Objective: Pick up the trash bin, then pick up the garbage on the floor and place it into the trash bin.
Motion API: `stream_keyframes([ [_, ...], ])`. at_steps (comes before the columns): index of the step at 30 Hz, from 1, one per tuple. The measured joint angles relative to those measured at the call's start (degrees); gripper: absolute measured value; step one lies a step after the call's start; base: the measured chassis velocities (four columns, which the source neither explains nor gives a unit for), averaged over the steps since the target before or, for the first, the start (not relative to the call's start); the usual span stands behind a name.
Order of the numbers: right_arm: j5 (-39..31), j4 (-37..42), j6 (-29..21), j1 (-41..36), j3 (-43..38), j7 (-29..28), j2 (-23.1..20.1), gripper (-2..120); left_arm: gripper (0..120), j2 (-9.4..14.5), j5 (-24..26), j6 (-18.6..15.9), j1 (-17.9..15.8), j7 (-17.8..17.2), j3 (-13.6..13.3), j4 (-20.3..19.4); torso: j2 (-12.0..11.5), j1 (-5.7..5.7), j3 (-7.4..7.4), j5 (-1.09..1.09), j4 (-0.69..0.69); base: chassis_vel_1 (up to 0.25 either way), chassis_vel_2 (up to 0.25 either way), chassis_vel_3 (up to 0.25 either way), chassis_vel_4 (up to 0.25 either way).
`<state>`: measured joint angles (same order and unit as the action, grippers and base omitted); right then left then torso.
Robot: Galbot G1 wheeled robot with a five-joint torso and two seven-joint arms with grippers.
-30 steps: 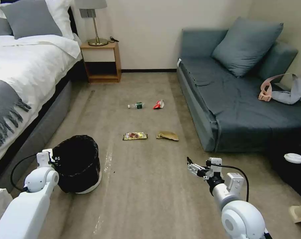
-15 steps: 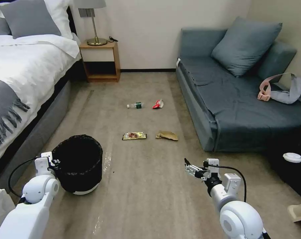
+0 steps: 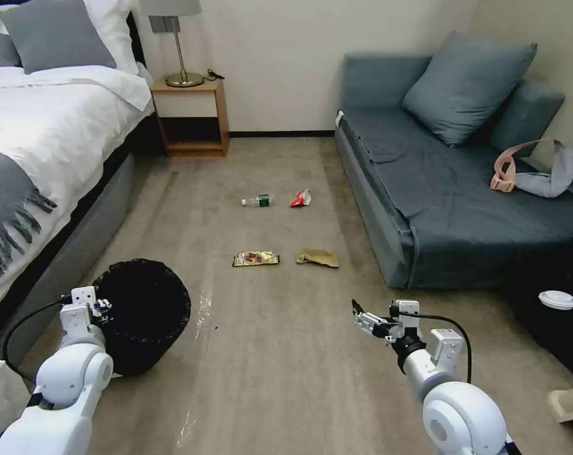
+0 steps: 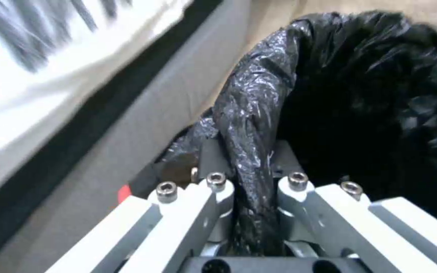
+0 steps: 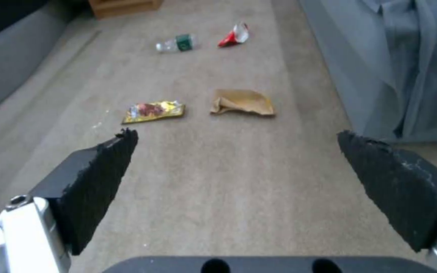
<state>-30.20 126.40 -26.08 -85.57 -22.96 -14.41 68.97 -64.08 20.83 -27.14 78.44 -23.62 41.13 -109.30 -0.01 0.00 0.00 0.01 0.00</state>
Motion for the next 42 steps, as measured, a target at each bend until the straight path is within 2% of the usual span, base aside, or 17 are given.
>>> stream_keyframes([
  [2,-0.16,0.07,0.12,-0.03,0.20,0.11,0.07,100,5,-0.25,-1.23,0.80,1.73,0.03,1.08,-1.64,0.00,0.00,0.00,0.00,0.00,0.000,0.000,0.000,0.000],
  [4,-0.16,0.07,0.12,-0.03,0.20,0.11,0.07,100,5,-0.26,-1.27,0.83,1.82,0.03,1.13,-1.72,0.00,0.00,0.00,0.00,0.00,0.000,0.000,0.000,0.000],
  [7,-0.28,0.46,0.26,-0.04,0.28,0.51,0.07,100,5,-0.69,-2.46,1.66,5.24,-0.08,2.98,-5.34,0.00,0.00,0.00,0.00,0.01,0.000,0.000,0.000,0.000],
  [8,-0.28,0.46,0.26,-0.04,0.28,0.51,0.07,100,5,-0.69,-2.46,1.66,5.24,-0.08,2.98,-5.34,0.00,0.00,0.00,0.00,0.01,0.000,0.000,0.000,0.000],
  [11,-0.14,0.83,0.87,-0.76,-0.30,1.28,0.24,100,5,-0.76,-2.96,1.76,7.20,-0.37,3.52,-8.76,0.00,0.00,0.00,0.00,0.01,0.000,0.000,0.000,0.000],
  [18,0.38,0.90,2.25,-1.82,-1.06,2.15,0.58,100,5,-0.76,-3.90,1.80,8.57,-0.43,3.96,-12.09,0.01,0.00,0.00,0.00,0.00,0.000,0.000,0.000,0.000],
  [42,0.21,-0.34,4.03,-2.50,-1.82,4.37,1.45,100,5,-0.99,-5.65,4.20,8.90,0.25,3.03,-11.55,0.01,0.00,0.00,-0.01,0.00,0.000,0.000,0.000,0.000],
])
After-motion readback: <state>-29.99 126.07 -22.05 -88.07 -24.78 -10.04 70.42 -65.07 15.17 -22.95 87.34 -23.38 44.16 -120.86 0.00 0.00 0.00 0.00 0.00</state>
